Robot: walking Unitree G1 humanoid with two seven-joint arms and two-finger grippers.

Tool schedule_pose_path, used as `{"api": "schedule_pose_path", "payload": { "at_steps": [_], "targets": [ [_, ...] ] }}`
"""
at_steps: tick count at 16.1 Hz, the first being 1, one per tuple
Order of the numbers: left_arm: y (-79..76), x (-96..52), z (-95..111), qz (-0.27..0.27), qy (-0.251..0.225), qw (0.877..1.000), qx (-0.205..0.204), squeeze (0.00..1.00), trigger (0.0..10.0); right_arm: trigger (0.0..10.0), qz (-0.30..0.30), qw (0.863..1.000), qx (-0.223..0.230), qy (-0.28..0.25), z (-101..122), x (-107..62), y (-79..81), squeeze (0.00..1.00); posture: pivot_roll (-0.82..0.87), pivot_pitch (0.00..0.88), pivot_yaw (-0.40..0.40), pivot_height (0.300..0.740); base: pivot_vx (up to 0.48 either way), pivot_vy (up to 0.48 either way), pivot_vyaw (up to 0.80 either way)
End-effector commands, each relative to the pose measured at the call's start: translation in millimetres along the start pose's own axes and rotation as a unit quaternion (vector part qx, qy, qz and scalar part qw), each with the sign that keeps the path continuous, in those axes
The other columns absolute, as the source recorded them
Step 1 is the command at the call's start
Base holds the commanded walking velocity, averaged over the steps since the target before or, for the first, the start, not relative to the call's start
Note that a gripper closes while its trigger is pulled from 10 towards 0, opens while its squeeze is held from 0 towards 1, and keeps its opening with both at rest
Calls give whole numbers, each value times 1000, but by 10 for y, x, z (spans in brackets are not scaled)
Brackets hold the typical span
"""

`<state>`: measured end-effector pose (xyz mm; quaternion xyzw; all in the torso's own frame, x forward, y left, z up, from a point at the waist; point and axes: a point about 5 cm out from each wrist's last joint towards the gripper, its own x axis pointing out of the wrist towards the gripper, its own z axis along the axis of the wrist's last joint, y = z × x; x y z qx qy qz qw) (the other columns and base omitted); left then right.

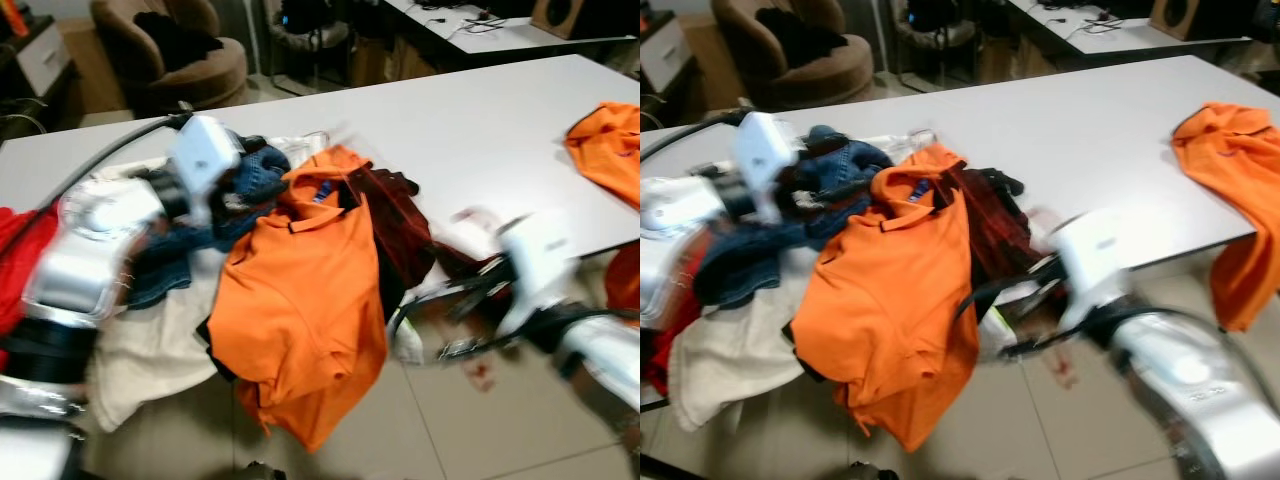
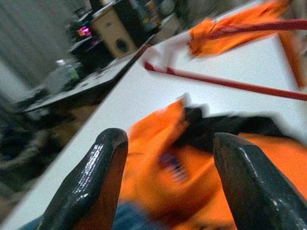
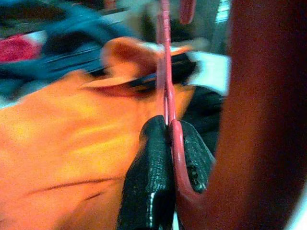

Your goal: Hang hanger

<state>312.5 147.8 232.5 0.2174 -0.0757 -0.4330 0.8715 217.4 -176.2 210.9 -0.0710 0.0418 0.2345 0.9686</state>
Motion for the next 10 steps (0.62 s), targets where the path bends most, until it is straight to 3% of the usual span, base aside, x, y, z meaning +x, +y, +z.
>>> {"api": "schedule_pose_path", "payload": {
  "at_steps": [1,2,4,8,10],
  "targets": [
    [-222,105,7,-40,-2,999,-34,0,10000,10000,-17,1000,-4,-9,49,-32,-46,0,-224,0,78,740,0,0,0],
    [-317,129,-27,-62,5,997,-44,0,10000,10000,4,1000,-4,-8,45,-22,24,0,-228,0,78,740,0,0,0],
    [-321,171,-96,-47,21,998,-25,0,10000,10000,20,1000,-2,-8,47,-8,82,0,-228,0,73,740,0,0,0],
    [-61,296,-249,71,68,995,34,0,10000,10000,49,999,5,-12,71,22,190,0,-237,0,74,740,0,0,0],
    [114,310,-337,130,94,987,25,0,10000,10000,77,997,6,-10,73,16,269,0,-238,0,74,740,0,0,0]
  ]
}}
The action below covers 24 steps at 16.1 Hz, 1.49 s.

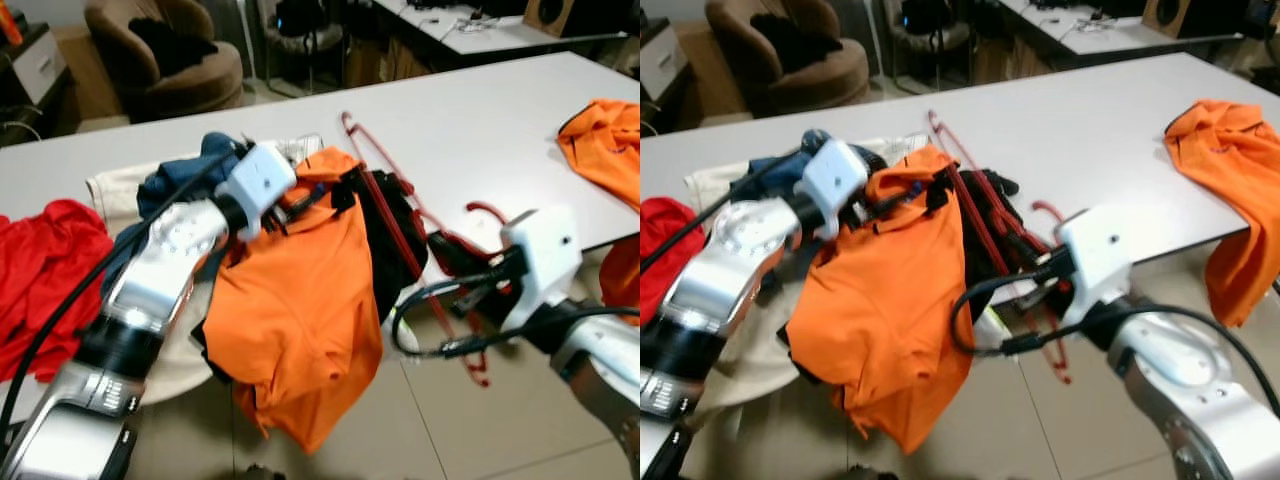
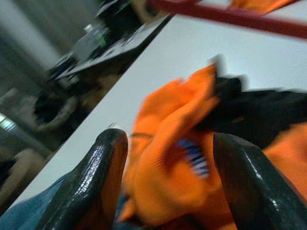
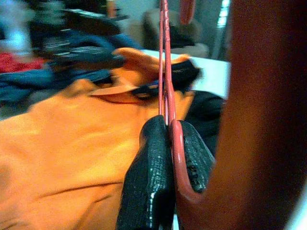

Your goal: Hang hanger

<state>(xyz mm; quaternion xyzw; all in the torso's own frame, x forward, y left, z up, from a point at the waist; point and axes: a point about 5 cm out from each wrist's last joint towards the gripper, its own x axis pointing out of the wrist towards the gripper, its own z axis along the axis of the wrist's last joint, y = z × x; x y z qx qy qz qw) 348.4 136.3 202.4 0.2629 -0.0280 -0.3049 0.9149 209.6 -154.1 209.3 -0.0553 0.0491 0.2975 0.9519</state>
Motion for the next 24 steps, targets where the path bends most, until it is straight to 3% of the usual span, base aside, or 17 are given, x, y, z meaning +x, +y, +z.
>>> {"api": "schedule_pose_path", "payload": {
  "at_steps": [1,4,6,9,13,17,19,22,24],
  "targets": [
    [119,9,-56,33,17,999,3,0,10000,10000,19,1000,-8,-7,56,-12,63,0,-240,0,76,740,0,0,0],
    [295,53,-208,74,51,996,-27,0,10000,10000,26,1000,-8,-7,56,-14,84,0,-242,0,77,740,0,0,0],
    [507,83,-225,125,54,990,-41,0,10000,10000,27,1000,-8,-7,58,-14,91,0,-245,0,79,740,0,0,0],
    [738,63,-194,168,59,984,-24,0,10000,10000,28,1000,-8,-7,60,-22,102,0,-252,0,84,740,0,0,0],
    [954,-71,-199,156,47,986,-37,0,10000,10000,36,999,-10,-1,49,-64,122,0,-257,0,89,740,0,0,0],
    [1033,-211,-373,164,86,983,-17,0,10000,10000,35,999,-10,0,47,-65,109,0,-255,0,81,740,0,0,0],
    [1048,-253,-454,173,109,979,17,0,10000,10000,37,999,-10,2,48,-65,101,0,-254,0,69,740,0,0,0],
    [1163,-258,-424,227,129,964,51,0,10000,10000,42,999,-12,3,56,-49,93,0,-258,0,62,740,0,0,0],
    [1237,-337,-498,251,180,947,89,0,10000,10000,45,999,-13,4,62,-43,103,0,-262,0,68,740,0,0,0]
  ]
}}
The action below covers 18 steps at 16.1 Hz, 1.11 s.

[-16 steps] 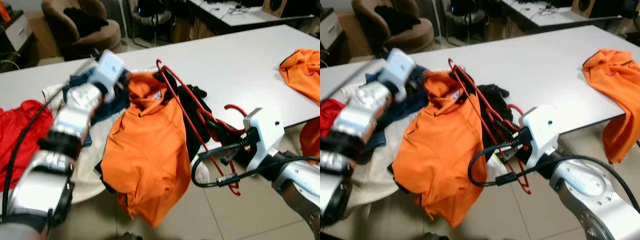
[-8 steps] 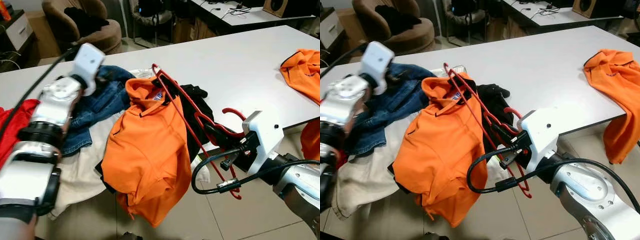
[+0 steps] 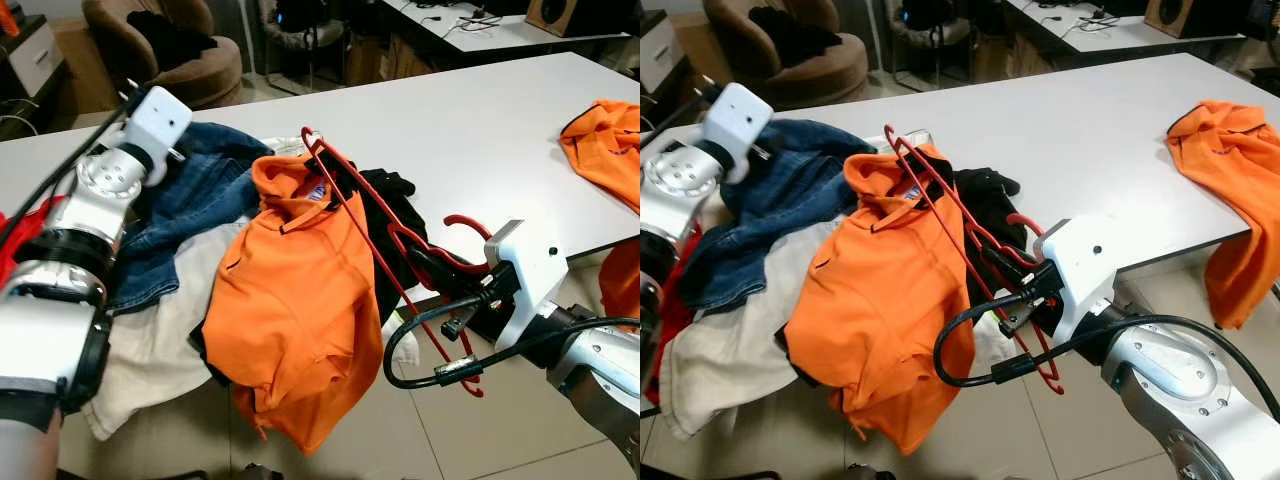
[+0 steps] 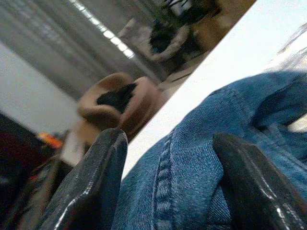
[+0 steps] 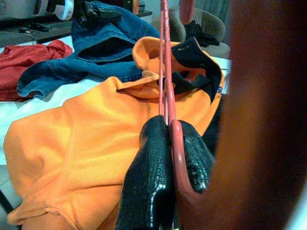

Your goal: Hang hanger

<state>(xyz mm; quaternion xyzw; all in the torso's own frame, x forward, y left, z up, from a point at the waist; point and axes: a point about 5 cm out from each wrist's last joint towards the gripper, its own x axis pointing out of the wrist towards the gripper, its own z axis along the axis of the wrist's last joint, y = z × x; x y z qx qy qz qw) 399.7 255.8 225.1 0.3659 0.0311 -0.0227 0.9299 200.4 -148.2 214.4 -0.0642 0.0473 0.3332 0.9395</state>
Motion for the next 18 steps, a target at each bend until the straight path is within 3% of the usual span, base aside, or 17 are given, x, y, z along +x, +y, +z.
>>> {"api": "schedule_pose_path", "payload": {
  "at_steps": [1,3,4,6,7,8,9,11,12,13,15,18],
  "targets": [
    [61,-15,-64,14,22,1000,14,0,10000,10000,8,1000,-2,4,11,7,7,0,-262,0,68,740,0,0,0],
    [163,-33,-96,46,28,998,-8,0,10000,10000,13,1000,0,6,4,6,25,0,-261,0,67,740,0,0,0],
    [244,-43,-53,63,6,997,-40,0,10000,10000,14,1000,1,5,4,9,30,0,-260,0,68,740,0,0,0],
    [288,-46,104,40,-65,989,-126,0,10000,10000,15,1000,3,3,3,8,34,0,-256,0,67,740,0,0,0],
    [247,-57,237,-15,-129,976,-176,0,10000,10000,15,1000,4,3,3,7,38,0,-253,0,66,740,0,0,0],
    [139,-82,307,-81,-169,962,-196,0,10000,10000,15,1000,5,3,2,7,45,0,-253,0,67,740,0,0,0],
    [98,-94,323,-101,-180,958,-199,0,10000,10000,16,1000,6,3,1,8,49,0,-253,0,67,740,0,0,0],
    [-161,-191,274,-196,-200,941,-192,0,10000,10000,18,1000,7,3,-1,12,62,0,-251,0,67,740,0,0,0],
    [-221,-224,253,-213,-203,937,-186,1000,10000,10000,18,1000,7,3,-1,11,63,0,-252,0,67,740,0,0,0],
    [-299,-276,215,-236,-206,935,-164,1000,10000,10000,18,1000,7,3,1,9,64,0,-253,0,68,740,0,0,0],
    [-427,-320,36,-244,-158,955,-63,1000,10000,10000,17,1000,7,4,1,5,63,0,-251,0,67,740,0,0,0],
    [-469,-322,-137,-198,-100,975,-16,1000,10000,10000,19,1000,6,5,6,8,67,0,-250,0,66,740,0,0,0]
  ]
}}
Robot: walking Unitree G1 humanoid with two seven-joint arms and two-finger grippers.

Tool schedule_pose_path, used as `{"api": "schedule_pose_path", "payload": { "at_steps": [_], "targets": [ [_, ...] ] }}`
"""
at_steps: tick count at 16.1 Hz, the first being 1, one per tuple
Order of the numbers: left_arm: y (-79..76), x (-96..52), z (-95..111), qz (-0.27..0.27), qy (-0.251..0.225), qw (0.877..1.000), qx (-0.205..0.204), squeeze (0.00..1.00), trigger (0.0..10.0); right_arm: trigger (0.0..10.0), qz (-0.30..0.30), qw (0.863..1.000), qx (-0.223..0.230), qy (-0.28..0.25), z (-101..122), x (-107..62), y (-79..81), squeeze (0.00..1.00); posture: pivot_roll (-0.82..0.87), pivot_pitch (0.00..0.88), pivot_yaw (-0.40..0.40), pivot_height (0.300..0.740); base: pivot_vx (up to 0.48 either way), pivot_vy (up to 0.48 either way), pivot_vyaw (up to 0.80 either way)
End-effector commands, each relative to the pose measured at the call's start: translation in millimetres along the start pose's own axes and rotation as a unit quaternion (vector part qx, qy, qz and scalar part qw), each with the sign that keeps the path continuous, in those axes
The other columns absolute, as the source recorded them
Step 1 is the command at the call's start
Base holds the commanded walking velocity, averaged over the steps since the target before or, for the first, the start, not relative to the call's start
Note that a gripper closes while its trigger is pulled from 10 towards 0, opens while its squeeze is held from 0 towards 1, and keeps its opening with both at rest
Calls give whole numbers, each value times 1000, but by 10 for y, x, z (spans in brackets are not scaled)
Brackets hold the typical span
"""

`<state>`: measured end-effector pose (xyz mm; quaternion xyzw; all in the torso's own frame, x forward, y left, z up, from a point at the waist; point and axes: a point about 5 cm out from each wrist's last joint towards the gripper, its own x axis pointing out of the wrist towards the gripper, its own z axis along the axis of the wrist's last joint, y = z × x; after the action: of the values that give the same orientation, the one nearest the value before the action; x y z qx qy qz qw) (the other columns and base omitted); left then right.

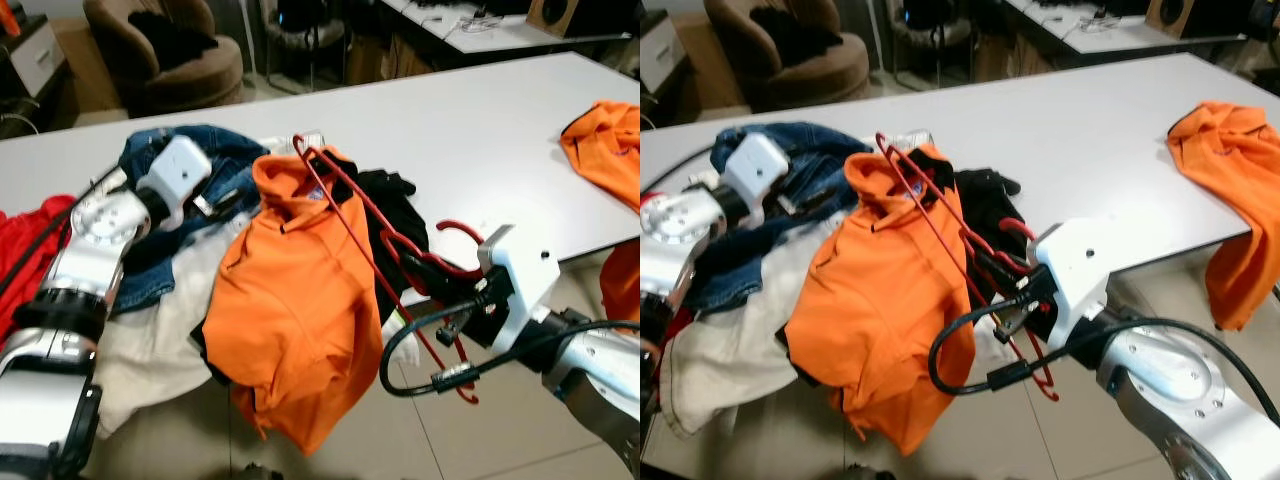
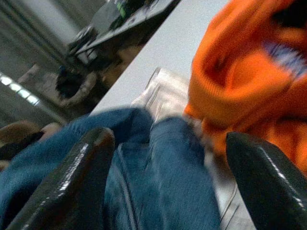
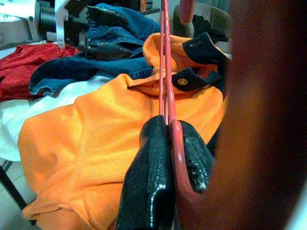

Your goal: Hang hanger

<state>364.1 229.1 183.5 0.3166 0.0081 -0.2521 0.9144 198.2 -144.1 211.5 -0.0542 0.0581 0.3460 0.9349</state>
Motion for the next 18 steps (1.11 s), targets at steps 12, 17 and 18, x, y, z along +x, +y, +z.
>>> {"api": "schedule_pose_path", "payload": {
  "at_steps": [12,17,18],
  "targets": [
    [67,59,-59,193,63,975,94,0,10000,10000,12,1000,-2,2,13,7,77,0,-257,5,73,740,0,0,0],
    [30,14,-145,242,65,952,175,0,10000,10000,16,1000,-2,0,15,31,84,0,-251,1,62,740,0,0,0],
    [31,6,-150,253,64,947,185,0,10000,10000,18,1000,-1,0,14,35,89,0,-252,0,62,740,0,0,0]
  ]
}}
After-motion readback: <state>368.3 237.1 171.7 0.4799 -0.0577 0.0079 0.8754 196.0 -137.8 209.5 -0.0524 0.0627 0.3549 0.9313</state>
